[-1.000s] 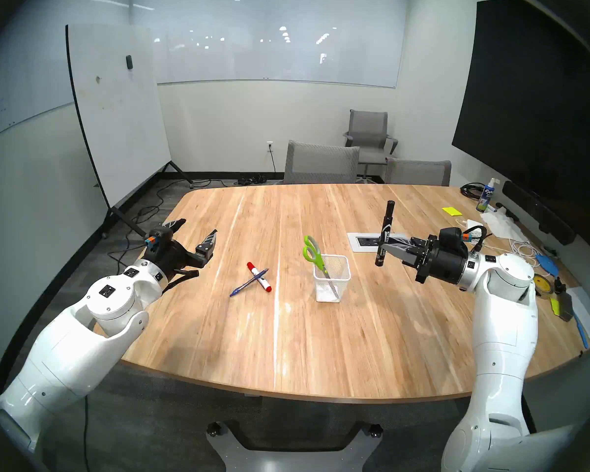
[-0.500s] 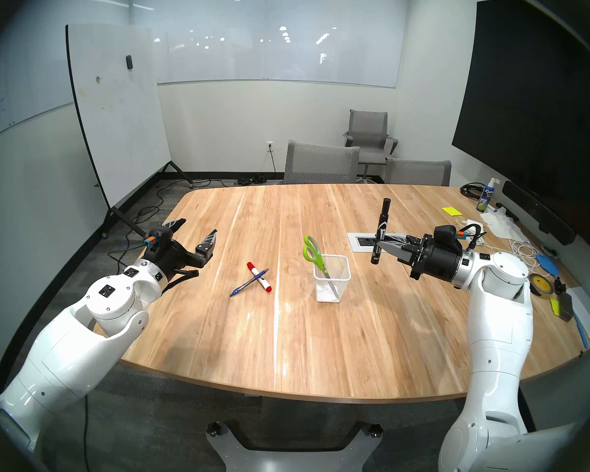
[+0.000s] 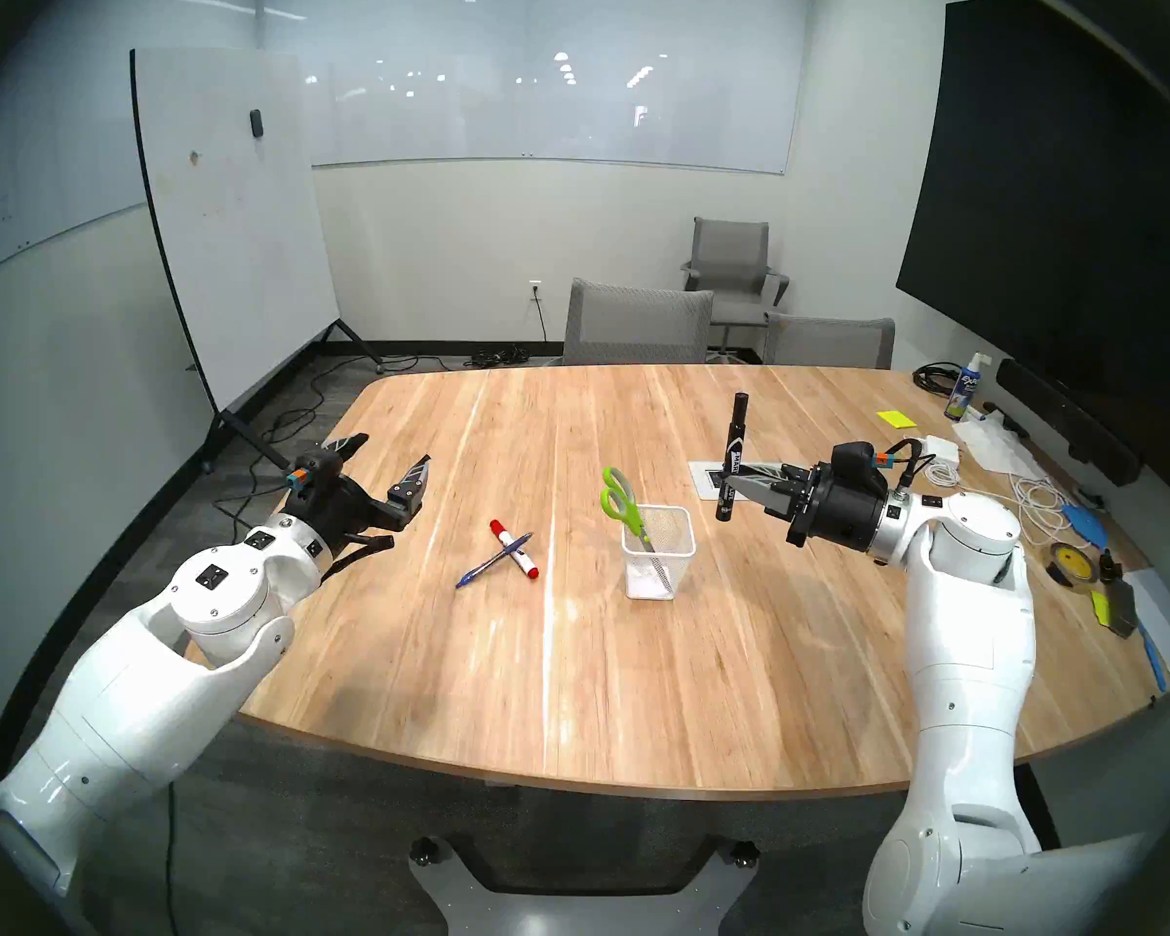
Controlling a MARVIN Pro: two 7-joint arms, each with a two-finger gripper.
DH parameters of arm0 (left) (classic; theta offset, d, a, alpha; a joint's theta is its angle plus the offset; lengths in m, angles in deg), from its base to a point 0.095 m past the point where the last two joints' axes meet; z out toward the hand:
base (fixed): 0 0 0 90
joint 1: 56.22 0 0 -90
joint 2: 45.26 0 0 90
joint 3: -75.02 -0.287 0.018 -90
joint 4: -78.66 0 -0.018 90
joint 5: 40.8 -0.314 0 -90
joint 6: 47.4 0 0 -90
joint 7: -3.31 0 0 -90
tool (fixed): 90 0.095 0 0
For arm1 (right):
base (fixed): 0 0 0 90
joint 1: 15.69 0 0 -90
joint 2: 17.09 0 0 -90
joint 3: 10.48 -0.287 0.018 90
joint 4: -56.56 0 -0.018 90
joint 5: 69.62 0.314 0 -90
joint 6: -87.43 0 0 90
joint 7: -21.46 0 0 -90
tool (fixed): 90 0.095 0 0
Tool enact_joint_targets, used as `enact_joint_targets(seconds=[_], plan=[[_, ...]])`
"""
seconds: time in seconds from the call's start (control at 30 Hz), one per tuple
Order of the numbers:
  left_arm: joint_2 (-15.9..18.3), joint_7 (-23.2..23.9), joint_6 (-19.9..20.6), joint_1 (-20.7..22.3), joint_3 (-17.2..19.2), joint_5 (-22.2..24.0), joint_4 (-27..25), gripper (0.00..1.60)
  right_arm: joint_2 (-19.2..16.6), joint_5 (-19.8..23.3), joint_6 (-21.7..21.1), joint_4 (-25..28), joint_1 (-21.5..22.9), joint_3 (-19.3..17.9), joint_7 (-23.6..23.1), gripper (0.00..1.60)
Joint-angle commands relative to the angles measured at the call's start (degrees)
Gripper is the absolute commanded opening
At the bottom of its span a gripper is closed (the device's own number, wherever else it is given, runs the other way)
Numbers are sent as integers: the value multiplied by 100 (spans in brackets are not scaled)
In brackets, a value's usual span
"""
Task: Place the pen, the marker, and the scissors into the pen holder
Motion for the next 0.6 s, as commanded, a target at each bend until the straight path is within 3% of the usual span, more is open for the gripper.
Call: enact_joint_targets(seconds=[0.0,0.57], plan=[[-1,1,-56,55,46,-1,-113,160,50,-21,13,-34,239,94,89,0],[5,-3,-60,56,42,4,-114,160,157,-71,-185,100,73,228,219,0]])
